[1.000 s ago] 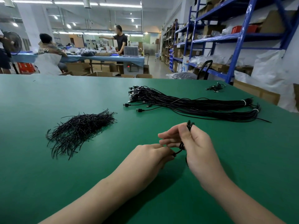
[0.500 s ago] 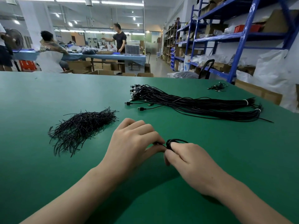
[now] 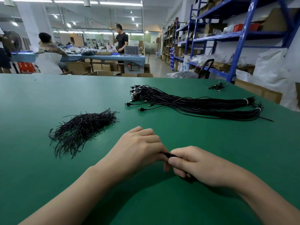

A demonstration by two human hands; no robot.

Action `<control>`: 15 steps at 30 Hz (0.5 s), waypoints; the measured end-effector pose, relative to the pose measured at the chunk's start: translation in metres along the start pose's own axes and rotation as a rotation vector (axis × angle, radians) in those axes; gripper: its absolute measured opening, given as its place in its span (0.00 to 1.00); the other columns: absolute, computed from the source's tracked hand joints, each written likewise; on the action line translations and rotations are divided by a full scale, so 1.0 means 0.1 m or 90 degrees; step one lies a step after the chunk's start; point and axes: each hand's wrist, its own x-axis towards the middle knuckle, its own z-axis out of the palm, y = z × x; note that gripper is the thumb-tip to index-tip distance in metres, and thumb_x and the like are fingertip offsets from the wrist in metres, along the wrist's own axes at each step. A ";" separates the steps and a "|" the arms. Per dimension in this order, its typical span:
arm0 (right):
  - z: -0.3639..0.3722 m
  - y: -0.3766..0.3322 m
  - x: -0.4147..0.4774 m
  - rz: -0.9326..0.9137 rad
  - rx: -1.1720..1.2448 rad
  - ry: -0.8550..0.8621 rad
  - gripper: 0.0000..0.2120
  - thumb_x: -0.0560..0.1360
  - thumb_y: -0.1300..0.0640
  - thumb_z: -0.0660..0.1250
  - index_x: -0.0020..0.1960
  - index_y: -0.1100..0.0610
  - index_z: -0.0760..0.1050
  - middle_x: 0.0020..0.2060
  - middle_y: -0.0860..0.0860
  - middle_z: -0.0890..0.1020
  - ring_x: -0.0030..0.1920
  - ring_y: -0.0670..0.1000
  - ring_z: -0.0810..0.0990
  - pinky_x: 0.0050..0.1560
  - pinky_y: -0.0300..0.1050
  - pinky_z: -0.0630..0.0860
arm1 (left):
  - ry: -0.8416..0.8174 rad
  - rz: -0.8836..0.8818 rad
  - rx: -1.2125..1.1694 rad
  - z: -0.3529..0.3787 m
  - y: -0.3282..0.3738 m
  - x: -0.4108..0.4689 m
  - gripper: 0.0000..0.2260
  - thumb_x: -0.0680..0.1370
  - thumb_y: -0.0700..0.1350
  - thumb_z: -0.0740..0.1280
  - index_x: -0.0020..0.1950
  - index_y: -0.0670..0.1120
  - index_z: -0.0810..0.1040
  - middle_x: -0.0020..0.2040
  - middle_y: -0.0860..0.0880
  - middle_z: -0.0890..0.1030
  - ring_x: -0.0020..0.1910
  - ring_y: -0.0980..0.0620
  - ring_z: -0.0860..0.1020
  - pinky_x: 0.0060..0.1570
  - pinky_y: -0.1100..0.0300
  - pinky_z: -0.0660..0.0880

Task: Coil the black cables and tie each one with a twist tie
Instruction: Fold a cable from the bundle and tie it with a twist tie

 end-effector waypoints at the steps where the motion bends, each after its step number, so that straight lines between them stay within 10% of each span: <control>1: -0.01 0.01 0.01 -0.006 -0.001 0.012 0.12 0.84 0.55 0.60 0.48 0.53 0.79 0.30 0.46 0.78 0.31 0.45 0.73 0.35 0.38 0.71 | -0.006 -0.012 -0.020 0.02 -0.01 -0.01 0.15 0.81 0.57 0.63 0.47 0.52 0.86 0.39 0.56 0.82 0.41 0.52 0.79 0.39 0.52 0.77; 15: 0.12 0.13 0.09 -0.184 -0.128 0.332 0.05 0.78 0.47 0.68 0.45 0.47 0.78 0.36 0.43 0.82 0.38 0.48 0.80 0.38 0.41 0.74 | 0.039 -0.237 -0.334 0.12 -0.10 -0.09 0.05 0.78 0.49 0.72 0.50 0.49 0.86 0.40 0.59 0.81 0.41 0.59 0.78 0.41 0.73 0.66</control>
